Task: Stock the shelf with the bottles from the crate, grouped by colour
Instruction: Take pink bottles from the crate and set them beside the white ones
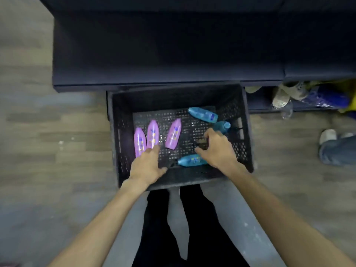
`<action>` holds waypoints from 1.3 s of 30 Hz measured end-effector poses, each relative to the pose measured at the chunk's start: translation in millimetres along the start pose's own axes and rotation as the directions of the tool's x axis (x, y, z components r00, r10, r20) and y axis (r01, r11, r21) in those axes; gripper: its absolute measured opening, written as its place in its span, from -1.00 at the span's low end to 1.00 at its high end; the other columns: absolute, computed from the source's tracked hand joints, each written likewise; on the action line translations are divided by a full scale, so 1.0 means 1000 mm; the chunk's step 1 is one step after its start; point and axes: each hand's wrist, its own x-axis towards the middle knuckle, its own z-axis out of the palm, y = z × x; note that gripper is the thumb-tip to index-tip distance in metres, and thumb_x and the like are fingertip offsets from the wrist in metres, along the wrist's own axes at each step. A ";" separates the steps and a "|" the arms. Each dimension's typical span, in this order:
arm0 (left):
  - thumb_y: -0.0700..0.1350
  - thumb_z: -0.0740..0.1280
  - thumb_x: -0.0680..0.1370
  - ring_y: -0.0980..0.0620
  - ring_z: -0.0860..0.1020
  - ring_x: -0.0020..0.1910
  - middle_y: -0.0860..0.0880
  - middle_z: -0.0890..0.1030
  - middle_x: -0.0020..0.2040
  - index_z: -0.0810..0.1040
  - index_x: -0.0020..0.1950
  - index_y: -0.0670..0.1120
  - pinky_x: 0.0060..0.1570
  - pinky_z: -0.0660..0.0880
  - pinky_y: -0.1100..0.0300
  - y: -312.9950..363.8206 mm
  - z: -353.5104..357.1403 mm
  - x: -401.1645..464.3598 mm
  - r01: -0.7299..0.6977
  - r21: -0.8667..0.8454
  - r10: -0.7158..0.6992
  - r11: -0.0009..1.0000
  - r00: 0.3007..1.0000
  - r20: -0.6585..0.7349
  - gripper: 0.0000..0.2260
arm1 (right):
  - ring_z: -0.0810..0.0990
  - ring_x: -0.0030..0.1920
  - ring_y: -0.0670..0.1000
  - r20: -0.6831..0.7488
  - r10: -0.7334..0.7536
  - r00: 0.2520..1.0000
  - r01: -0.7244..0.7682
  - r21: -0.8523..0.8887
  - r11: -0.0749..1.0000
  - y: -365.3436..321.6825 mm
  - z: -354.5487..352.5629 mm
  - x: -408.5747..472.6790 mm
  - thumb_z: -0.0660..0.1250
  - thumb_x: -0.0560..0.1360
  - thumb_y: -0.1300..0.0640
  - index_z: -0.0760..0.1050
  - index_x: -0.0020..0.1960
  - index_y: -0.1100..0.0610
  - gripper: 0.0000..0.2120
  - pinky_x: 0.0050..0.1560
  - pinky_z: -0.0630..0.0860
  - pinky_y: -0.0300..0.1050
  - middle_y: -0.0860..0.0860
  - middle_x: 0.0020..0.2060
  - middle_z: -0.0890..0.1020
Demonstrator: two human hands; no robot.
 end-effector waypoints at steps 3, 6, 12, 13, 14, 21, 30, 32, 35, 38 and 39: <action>-0.01 0.45 0.47 -0.21 0.53 0.13 -0.12 0.49 0.16 0.34 0.32 -0.10 -0.01 0.46 -0.01 -0.021 0.029 0.046 0.053 0.005 -0.053 0.999 0.999 0.002 -0.49 | 0.55 0.09 0.17 0.056 0.009 0.998 -0.010 0.023 1.000 0.000 0.050 0.045 0.48 0.46 -0.02 0.41 0.16 0.14 -0.58 0.05 0.52 0.02 0.13 0.11 0.53; -0.07 0.44 0.48 -0.25 0.52 0.16 -0.17 0.47 0.21 0.32 0.37 -0.14 0.04 0.47 -0.05 -0.039 0.055 0.099 0.134 -0.019 -0.134 0.991 0.991 -0.021 -0.47 | 0.56 0.12 0.22 0.095 0.033 0.995 -0.037 0.040 0.999 -0.006 0.100 0.092 0.45 0.49 -0.02 0.37 0.26 0.19 -0.52 0.06 0.53 0.04 0.18 0.14 0.53; -0.25 0.29 0.55 -0.27 0.52 0.22 -0.22 0.44 0.29 0.29 0.40 -0.21 0.14 0.46 -0.07 -0.069 0.110 0.202 0.227 0.043 -0.222 0.973 0.970 -0.095 -0.58 | 0.50 0.29 0.27 0.117 0.068 0.991 -0.066 -0.027 0.997 -0.024 0.199 0.183 0.32 0.59 0.00 0.07 0.51 0.29 -0.32 0.15 0.50 0.06 0.26 0.37 0.36; -0.28 0.24 0.56 -0.28 0.52 0.22 -0.23 0.44 0.29 0.27 0.41 -0.22 0.15 0.46 -0.08 -0.073 0.117 0.217 0.238 0.065 -0.229 0.969 0.966 -0.120 -0.58 | 0.48 0.30 0.27 0.092 0.095 0.991 -0.093 -0.033 0.995 -0.025 0.212 0.197 0.31 0.60 0.01 0.05 0.51 0.30 -0.32 0.15 0.50 0.05 0.27 0.40 0.32; -0.31 0.22 0.56 -0.29 0.52 0.22 -0.24 0.43 0.31 0.23 0.44 -0.24 0.15 0.46 -0.08 -0.076 0.123 0.229 0.249 0.082 -0.237 0.965 0.962 -0.134 -0.55 | 0.47 0.32 0.26 0.069 0.127 0.989 -0.124 -0.046 0.991 -0.025 0.224 0.208 0.31 0.60 0.00 0.03 0.51 0.31 -0.30 0.15 0.50 0.04 0.27 0.42 0.28; -0.30 0.30 0.52 -0.32 0.49 0.25 -0.26 0.38 0.36 0.03 0.54 -0.24 0.15 0.45 -0.11 -0.074 0.135 0.267 0.269 0.048 -0.261 0.962 0.955 -0.139 -0.33 | 0.36 0.38 0.22 -0.129 0.080 0.988 -0.111 -0.253 0.961 -0.016 0.253 0.233 0.10 0.67 0.17 -0.07 0.58 0.28 -0.43 0.04 0.56 0.01 0.23 0.46 0.24; -0.15 0.38 0.49 -0.28 0.57 0.07 -0.20 0.57 0.09 0.15 0.42 -0.02 -0.05 0.48 -0.05 -0.071 0.133 0.273 0.317 -0.010 -0.314 0.948 0.935 -0.163 -0.41 | 0.40 0.35 0.22 0.018 0.161 0.987 -0.159 -0.098 0.982 -0.005 0.233 0.240 0.53 0.42 0.04 0.19 0.38 0.23 -0.28 0.17 0.50 0.03 0.19 0.34 0.36; -0.16 0.39 0.49 -0.28 0.58 0.05 -0.19 0.58 0.05 0.19 0.39 -0.04 -0.11 0.45 -0.02 -0.064 0.131 0.264 0.292 -0.020 -0.291 0.956 0.941 -0.171 -0.44 | 0.40 0.34 0.22 0.019 0.159 0.987 -0.157 -0.063 0.986 -0.004 0.222 0.235 0.56 0.38 0.00 0.20 0.38 0.22 -0.23 0.16 0.50 0.05 0.18 0.33 0.36; -0.17 0.45 0.44 -0.25 0.59 -0.02 -0.17 0.59 -0.03 0.23 0.34 -0.11 -0.22 0.38 0.05 -0.052 0.120 0.239 0.254 -0.103 -0.269 0.962 0.943 -0.195 -0.44 | 0.40 0.28 0.20 -0.031 0.076 0.997 -0.075 0.025 0.997 -0.001 0.199 0.213 0.56 0.33 -0.03 0.23 0.32 0.19 -0.25 0.06 0.50 0.07 0.15 0.27 0.37; -0.15 0.51 0.39 -0.21 0.58 -0.05 -0.13 0.55 -0.04 0.22 0.39 -0.10 -0.17 0.46 0.02 -0.037 0.096 0.199 0.201 -0.191 -0.243 0.961 0.942 -0.230 -0.32 | 0.42 0.22 0.18 -0.113 -0.006 0.994 0.016 0.089 0.996 -0.007 0.164 0.172 0.53 0.35 -0.02 0.25 0.26 0.17 -0.34 -0.08 0.42 -0.02 0.12 0.21 0.38; -0.15 0.51 0.38 -0.19 0.57 -0.07 -0.10 0.52 -0.06 0.24 0.38 -0.08 -0.18 0.45 0.03 -0.031 0.084 0.183 0.185 -0.228 -0.240 0.956 0.941 -0.240 -0.33 | 0.41 0.22 0.17 -0.143 -0.018 0.990 0.033 0.099 0.995 -0.010 0.149 0.156 0.53 0.35 -0.01 0.25 0.27 0.16 -0.34 -0.09 0.39 -0.05 0.11 0.20 0.38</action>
